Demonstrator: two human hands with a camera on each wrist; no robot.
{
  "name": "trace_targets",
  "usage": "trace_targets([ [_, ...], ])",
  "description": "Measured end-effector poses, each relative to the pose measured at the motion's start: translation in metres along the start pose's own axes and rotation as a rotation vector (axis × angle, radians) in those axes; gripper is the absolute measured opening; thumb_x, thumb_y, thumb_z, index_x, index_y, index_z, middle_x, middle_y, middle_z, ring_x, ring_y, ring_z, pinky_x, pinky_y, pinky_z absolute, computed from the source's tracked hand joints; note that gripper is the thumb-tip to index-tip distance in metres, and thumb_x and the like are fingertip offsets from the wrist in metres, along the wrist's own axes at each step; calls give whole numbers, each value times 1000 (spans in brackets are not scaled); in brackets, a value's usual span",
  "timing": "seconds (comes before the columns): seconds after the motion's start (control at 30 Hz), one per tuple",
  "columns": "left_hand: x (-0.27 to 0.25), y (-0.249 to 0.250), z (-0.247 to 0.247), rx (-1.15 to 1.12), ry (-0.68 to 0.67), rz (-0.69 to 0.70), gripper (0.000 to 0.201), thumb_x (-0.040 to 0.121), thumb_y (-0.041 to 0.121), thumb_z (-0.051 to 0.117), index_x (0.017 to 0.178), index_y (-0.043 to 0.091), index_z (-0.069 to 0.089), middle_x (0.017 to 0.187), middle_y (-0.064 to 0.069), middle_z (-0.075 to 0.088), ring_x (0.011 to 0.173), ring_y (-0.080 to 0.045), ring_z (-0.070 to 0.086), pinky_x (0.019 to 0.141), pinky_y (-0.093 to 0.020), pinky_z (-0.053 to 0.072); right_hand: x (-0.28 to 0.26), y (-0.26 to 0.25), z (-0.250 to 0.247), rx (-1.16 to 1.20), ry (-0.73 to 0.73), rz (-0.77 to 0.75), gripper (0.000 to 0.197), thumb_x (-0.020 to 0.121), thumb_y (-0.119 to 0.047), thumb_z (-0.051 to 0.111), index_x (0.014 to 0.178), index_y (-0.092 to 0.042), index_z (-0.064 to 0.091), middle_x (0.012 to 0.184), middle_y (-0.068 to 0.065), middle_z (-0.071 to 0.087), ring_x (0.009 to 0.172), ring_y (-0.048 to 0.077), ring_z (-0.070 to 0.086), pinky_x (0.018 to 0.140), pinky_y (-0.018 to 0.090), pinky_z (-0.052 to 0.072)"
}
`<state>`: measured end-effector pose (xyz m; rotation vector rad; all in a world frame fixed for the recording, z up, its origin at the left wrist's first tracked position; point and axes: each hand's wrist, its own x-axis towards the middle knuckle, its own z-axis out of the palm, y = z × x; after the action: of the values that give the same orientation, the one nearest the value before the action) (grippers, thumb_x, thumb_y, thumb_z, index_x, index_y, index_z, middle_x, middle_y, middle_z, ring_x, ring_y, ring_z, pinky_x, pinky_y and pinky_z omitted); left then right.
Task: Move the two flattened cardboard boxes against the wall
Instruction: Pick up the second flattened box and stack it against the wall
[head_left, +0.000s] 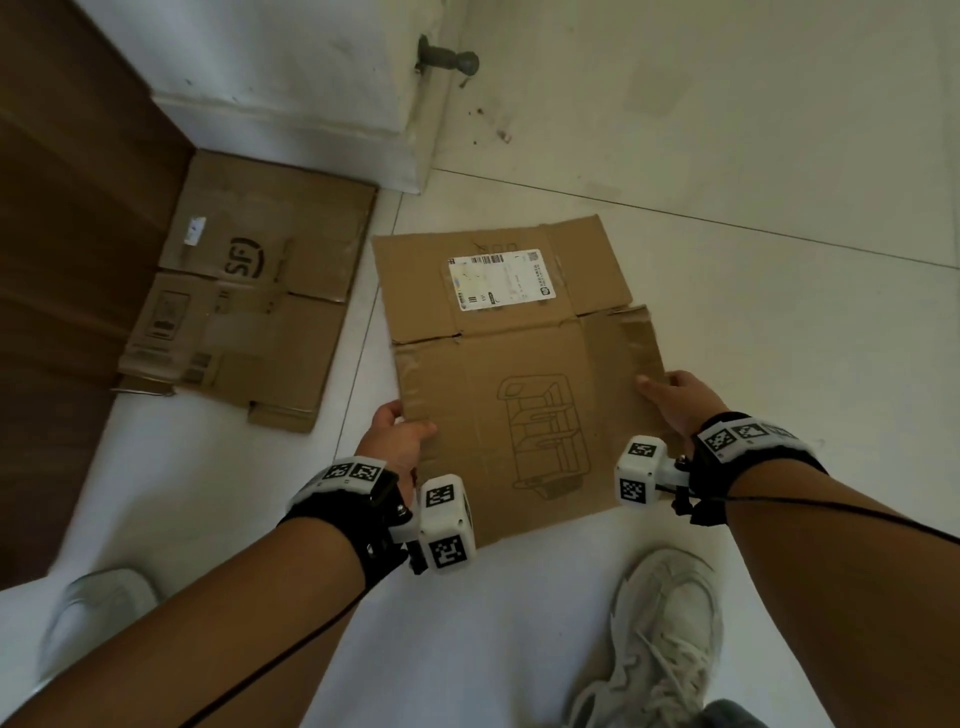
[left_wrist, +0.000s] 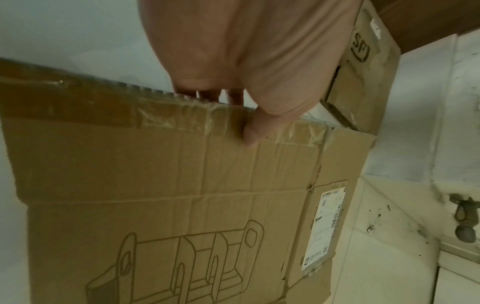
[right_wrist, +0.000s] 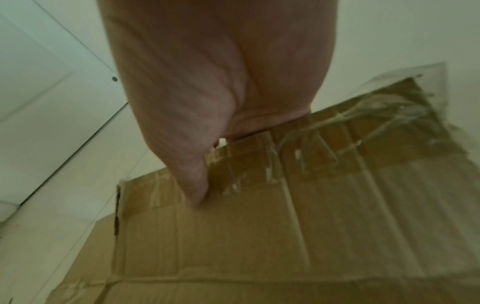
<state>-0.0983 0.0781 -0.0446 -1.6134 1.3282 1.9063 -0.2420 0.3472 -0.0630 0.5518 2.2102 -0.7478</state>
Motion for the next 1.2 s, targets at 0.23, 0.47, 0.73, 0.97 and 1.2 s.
trace_targets([
  [0.23, -5, 33, -47, 24, 48, 88, 43, 93, -2, 47, 126, 25, 48, 98, -10, 65, 88, -33, 64, 82, -50, 56, -21, -15, 41, 192, -143, -17, 35, 91, -2, 50, 124, -14, 54, 118, 14, 63, 108, 36, 61, 96, 49, 50],
  [0.47, 20, 67, -124, 54, 195, 144, 31, 77, 13, 63, 104, 29, 65, 119, -9, 69, 108, -34, 64, 95, -56, 49, -52, -51, 106, 417, -263, -13, 26, 93, -1, 46, 95, -25, 57, 114, 23, 65, 105, 48, 63, 89, 65, 49],
  [0.73, 51, 109, -184, 132, 292, 154, 68, 62, 46, 68, 127, 31, 57, 131, 0, 59, 120, -30, 56, 103, -50, 43, -71, -88, 173, 640, -200, -12, 32, 88, 1, 49, 97, -30, 55, 109, 21, 65, 98, 43, 65, 82, 62, 54],
  [0.97, 83, 138, -231, 189, 295, 212, 69, 71, 43, 65, 136, 23, 53, 143, -8, 53, 130, -34, 52, 107, -51, 42, -78, -125, 214, 719, -213, -32, 60, 88, 3, 49, 139, -29, 43, 110, 9, 68, 102, 33, 66, 88, 55, 54],
  [1.2, 60, 143, -244, 192, 306, 211, 55, 91, 35, 53, 142, 14, 47, 149, -12, 45, 138, -33, 43, 112, -45, 37, -85, -151, 249, 740, -172, -25, 59, 89, 2, 50, 134, -36, 44, 112, 6, 66, 102, 28, 65, 90, 51, 54],
])
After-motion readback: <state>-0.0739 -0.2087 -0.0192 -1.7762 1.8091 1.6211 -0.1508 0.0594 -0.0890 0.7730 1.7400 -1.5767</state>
